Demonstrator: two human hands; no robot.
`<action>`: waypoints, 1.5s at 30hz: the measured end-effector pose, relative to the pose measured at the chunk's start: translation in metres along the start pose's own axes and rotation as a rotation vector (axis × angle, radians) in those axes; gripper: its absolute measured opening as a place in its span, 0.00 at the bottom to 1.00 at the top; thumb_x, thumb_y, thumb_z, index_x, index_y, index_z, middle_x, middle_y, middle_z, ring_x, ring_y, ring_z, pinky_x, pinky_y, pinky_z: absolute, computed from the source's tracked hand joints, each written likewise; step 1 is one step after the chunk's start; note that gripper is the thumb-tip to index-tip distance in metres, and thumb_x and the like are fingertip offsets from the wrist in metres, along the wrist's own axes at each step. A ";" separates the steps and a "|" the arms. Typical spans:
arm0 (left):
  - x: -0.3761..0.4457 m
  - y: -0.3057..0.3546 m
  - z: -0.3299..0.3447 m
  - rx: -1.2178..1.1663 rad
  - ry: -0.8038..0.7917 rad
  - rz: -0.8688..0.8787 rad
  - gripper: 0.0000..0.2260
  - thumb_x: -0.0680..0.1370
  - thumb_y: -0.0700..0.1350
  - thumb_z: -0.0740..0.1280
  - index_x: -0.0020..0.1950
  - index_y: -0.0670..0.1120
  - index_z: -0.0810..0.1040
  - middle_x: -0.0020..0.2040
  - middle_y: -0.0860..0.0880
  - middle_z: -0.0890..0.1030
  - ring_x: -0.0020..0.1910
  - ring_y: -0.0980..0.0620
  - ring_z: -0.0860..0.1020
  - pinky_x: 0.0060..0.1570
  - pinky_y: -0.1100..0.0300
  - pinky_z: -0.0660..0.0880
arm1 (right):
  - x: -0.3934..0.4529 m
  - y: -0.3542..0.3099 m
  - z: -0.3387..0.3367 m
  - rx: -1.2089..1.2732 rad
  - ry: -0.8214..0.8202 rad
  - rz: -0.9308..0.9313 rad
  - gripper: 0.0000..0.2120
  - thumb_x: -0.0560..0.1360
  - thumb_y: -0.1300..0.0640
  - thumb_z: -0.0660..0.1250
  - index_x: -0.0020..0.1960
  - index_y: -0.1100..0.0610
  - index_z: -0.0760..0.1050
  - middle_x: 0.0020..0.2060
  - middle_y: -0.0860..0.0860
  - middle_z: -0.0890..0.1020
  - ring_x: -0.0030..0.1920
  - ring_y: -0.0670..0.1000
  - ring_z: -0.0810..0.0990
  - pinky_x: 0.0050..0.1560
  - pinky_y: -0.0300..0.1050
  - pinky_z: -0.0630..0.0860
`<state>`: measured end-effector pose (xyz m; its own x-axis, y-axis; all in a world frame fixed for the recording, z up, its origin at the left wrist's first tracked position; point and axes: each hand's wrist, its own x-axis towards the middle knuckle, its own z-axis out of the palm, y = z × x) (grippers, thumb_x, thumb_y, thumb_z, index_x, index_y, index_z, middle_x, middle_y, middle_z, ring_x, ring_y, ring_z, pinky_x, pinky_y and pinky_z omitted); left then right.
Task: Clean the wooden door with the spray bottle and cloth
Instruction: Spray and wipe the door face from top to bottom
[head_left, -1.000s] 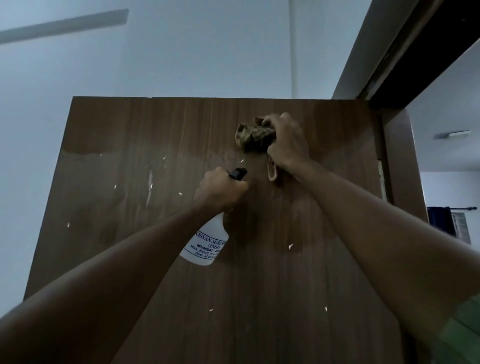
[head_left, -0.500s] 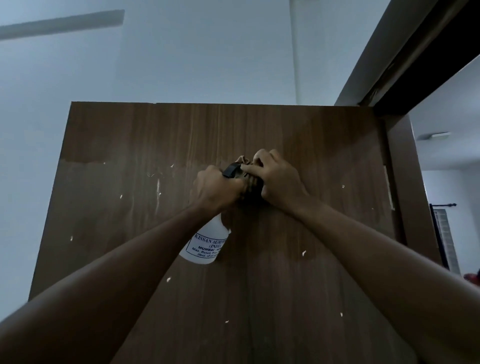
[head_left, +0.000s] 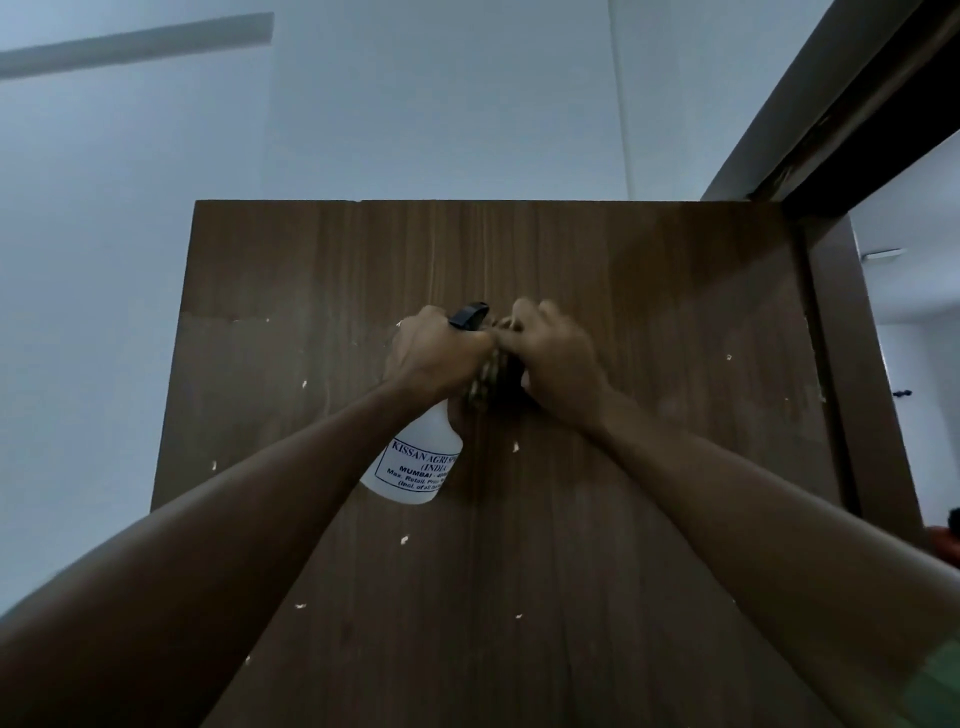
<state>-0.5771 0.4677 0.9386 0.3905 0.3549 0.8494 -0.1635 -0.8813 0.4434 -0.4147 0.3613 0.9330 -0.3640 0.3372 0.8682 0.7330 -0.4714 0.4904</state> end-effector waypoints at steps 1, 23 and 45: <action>-0.002 -0.004 -0.004 -0.010 -0.015 0.003 0.13 0.79 0.54 0.73 0.49 0.44 0.83 0.38 0.46 0.85 0.31 0.52 0.80 0.32 0.55 0.77 | 0.016 0.005 -0.005 -0.009 0.050 0.170 0.29 0.69 0.71 0.69 0.67 0.53 0.79 0.55 0.56 0.74 0.50 0.57 0.73 0.42 0.49 0.75; -0.023 -0.070 -0.109 0.073 -0.039 -0.043 0.17 0.78 0.57 0.73 0.46 0.42 0.84 0.42 0.41 0.87 0.33 0.48 0.80 0.35 0.52 0.76 | 0.036 -0.113 0.022 -0.012 -0.201 -0.204 0.31 0.64 0.67 0.75 0.66 0.53 0.78 0.57 0.56 0.75 0.50 0.57 0.74 0.35 0.48 0.74; -0.047 -0.080 -0.147 0.157 0.089 -0.117 0.13 0.81 0.54 0.72 0.48 0.44 0.84 0.37 0.44 0.86 0.24 0.54 0.80 0.29 0.56 0.80 | 0.083 -0.160 0.029 0.113 -0.120 -0.036 0.27 0.71 0.66 0.72 0.69 0.55 0.76 0.64 0.57 0.72 0.59 0.59 0.73 0.44 0.46 0.74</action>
<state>-0.7154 0.5677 0.9052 0.3156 0.4781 0.8197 0.0243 -0.8676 0.4967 -0.5455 0.4880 0.9243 -0.3252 0.4503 0.8316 0.7833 -0.3644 0.5037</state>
